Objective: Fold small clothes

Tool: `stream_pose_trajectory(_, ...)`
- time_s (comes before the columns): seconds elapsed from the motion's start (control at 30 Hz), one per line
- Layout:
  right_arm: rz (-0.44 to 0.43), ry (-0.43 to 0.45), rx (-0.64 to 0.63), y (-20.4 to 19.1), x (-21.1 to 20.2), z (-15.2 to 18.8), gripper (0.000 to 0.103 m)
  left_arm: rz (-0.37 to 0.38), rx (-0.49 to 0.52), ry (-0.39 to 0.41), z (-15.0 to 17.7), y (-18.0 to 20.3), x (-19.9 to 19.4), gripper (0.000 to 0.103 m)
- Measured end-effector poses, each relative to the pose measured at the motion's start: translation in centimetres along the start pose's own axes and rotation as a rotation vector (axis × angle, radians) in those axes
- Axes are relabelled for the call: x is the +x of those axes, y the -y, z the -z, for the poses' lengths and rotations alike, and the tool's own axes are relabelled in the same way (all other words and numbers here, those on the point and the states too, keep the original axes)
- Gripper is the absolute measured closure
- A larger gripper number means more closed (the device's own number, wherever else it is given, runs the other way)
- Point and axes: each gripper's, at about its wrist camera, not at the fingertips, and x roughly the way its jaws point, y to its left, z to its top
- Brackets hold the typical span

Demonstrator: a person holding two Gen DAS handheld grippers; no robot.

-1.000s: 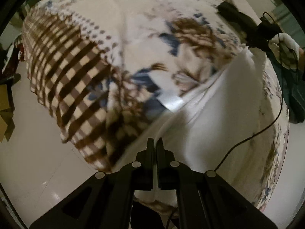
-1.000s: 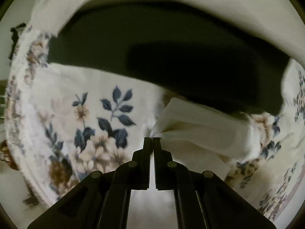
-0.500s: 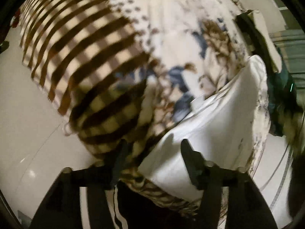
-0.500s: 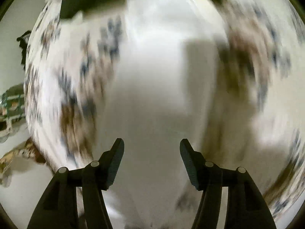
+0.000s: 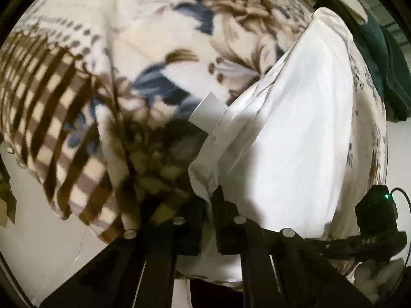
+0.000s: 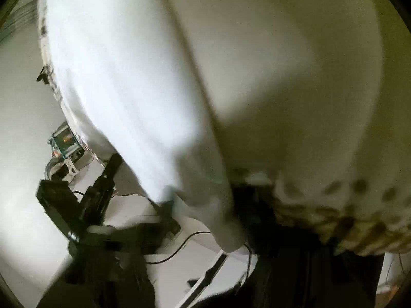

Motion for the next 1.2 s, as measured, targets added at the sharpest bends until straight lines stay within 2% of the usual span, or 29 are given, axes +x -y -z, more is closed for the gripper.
stream_pose_trajectory(0.13, 0.037, 0.066, -0.053, 0.0, -2.1, 2.9, 0.1, 0.051, -0.04, 0.01, 1.7, -0.2, -2.2, 0.098)
stream_pose_trajectory(0.23, 0.092, 0.079, -0.058, 1.0, -2.8, 4.6, 0.1, 0.034, -0.034, -0.04, 3.4, 0.1, -1.9, 0.1)
stream_pose_trajectory(0.3, 0.135, 0.075, -0.069, 1.8, -3.0, 4.7, 0.099, 0.02, -0.051, -0.09, 3.7, -0.2, -1.5, 0.099)
stream_pose_trajectory(0.37, 0.128, 0.04, -0.06, 2.4, -4.4, 3.6, 0.094, 0.045, -0.108, -0.117, 3.6, -1.2, -2.1, 0.098)
stream_pose_trajectory(0.4, 0.121, 0.024, -0.054, 2.3, -5.1, 3.4, 0.088, 0.052, -0.128, -0.116, 3.5, -1.7, -2.9, 0.098)
stream_pose_trajectory(0.47, 0.091, 0.047, -0.068, 2.0, -7.2, 3.0, 0.065, 0.05, -0.126, -0.09, 2.6, -2.0, -5.1, 0.094)
stream_pose_trajectory(0.5, 0.086, 0.075, -0.078, 1.8, -8.8, 2.9, 0.044, 0.039, -0.115, -0.077, 1.9, -1.8, -6.0, 0.084)
stream_pose_trajectory(0.53, 0.09, 0.114, -0.088, 1.8, -11.1, 2.8, 0.038, 0.045, -0.094, -0.053, 0.8, -1.3, -6.9, 0.076)
stream_pose_trajectory(0.57, 0.094, 0.157, -0.093, 1.7, -13.1, 2.4, 0.038, 0.057, -0.079, -0.03, -0.2, -0.9, -7.5, 0.057)
stream_pose_trajectory(0.6, 0.093, 0.197, -0.095, 1.3, -15.1, 1.8, 0.038, 0.068, -0.066, -0.005, -1.1, -0.8, -7.9, 0.042)
stream_pose_trajectory(0.7, 0.042, 0.29, -0.088, -0.1, -20.3, -2.5, 0.038, 0.143, -0.029, 0.049, -5.1, 0.8, -8.1, 0.04)
stream_pose_trajectory(0.8, 0.01, 0.436, -0.114, -2.6, -24.4, -8.5, 0.038, 0.237, 0.019, 0.082, -11.9, 5.1, -5.4, 0.04)
stream_pose_trajectory(0.83, 0.006, 0.495, -0.119, -3.8, -26.0, -11.4, 0.038, 0.266, 0.04, 0.087, -14.6, 6.8, -4.2, 0.04)
stream_pose_trajectory(0.9, -0.032, 0.548, -0.1, -5.5, -27.1, -15.8, 0.038, 0.312, 0.087, 0.096, -18.8, 9.6, -2.2, 0.04)
stream_pose_trajectory(0.93, -0.079, 0.571, -0.077, -6.2, -28.2, -18.8, 0.038, 0.334, 0.112, 0.095, -20.6, 10.7, -1.2, 0.04)
stream_pose_trajectory(1.0, -0.14, 0.568, -0.049, -7.9, -27.4, -22.7, 0.038, 0.358, 0.16, 0.086, -23.8, 12.9, 0.6, 0.04)
stream_pose_trajectory(1.1, -0.159, 0.559, -0.017, -9.5, -27.6, -27.9, 0.039, 0.386, 0.21, 0.058, -27.5, 15.2, 3.0, 0.04)
stream_pose_trajectory(1.17, -0.12, 0.559, -0.023, -11.2, -27.0, -30.8, 0.058, 0.401, 0.231, 0.04, -29.4, 16.5, 4.6, 0.04)
stream_pose_trajectory(1.2, -0.119, 0.555, -0.04, -11.7, -26.9, -31.6, 0.094, 0.411, 0.236, 0.031, -30.1, 17.0, 5.4, 0.04)
